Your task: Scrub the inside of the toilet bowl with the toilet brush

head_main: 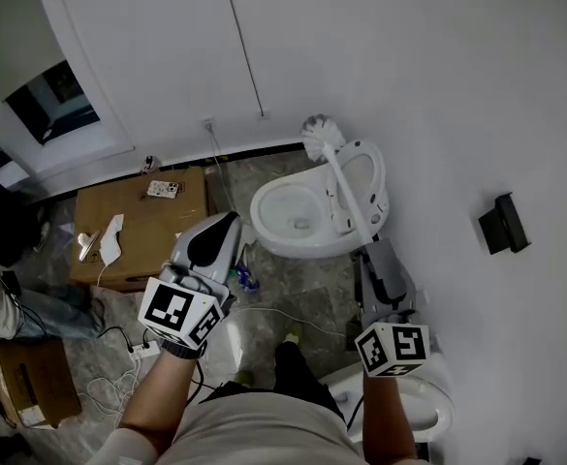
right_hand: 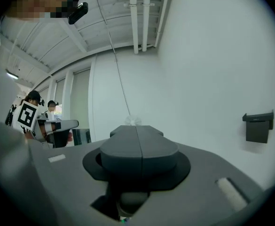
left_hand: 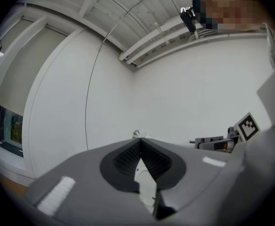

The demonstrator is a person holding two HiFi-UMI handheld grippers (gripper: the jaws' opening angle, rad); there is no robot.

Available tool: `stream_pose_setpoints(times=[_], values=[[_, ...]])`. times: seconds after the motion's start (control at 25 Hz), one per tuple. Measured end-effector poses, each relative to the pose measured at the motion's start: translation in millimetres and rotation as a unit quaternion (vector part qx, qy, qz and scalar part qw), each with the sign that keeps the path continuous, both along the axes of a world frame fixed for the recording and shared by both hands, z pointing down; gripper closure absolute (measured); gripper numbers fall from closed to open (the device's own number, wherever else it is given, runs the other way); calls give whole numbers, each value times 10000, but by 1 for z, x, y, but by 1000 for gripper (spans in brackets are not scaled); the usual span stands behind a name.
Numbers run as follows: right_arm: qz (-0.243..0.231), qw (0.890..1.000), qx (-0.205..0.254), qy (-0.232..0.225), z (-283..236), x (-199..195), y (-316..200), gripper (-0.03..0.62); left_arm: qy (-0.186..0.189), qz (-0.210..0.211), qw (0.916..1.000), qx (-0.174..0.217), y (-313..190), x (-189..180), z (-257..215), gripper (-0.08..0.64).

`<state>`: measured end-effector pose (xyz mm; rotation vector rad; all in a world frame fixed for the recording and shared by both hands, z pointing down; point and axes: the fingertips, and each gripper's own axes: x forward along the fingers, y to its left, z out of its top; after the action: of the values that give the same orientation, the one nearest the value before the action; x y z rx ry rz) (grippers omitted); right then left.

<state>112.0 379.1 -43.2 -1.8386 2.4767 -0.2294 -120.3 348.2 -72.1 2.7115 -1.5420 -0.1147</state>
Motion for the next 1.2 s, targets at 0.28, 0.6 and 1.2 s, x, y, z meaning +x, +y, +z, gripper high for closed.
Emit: stream_pose_setpoints(times=[0.28,0.6,1.2], values=[[-293,9992,-266,-59,27,39,-78,428,-29,-368,9992,-138,-67,35,15,554],[-458,9979,-443,-82,50,42,-117,428,-260,-424,9983,-304,-107,54,39,554],[-80,9941,-1027,344,98,14,-171,428,-59,-42,9994,-336,-195,27,83,554]])
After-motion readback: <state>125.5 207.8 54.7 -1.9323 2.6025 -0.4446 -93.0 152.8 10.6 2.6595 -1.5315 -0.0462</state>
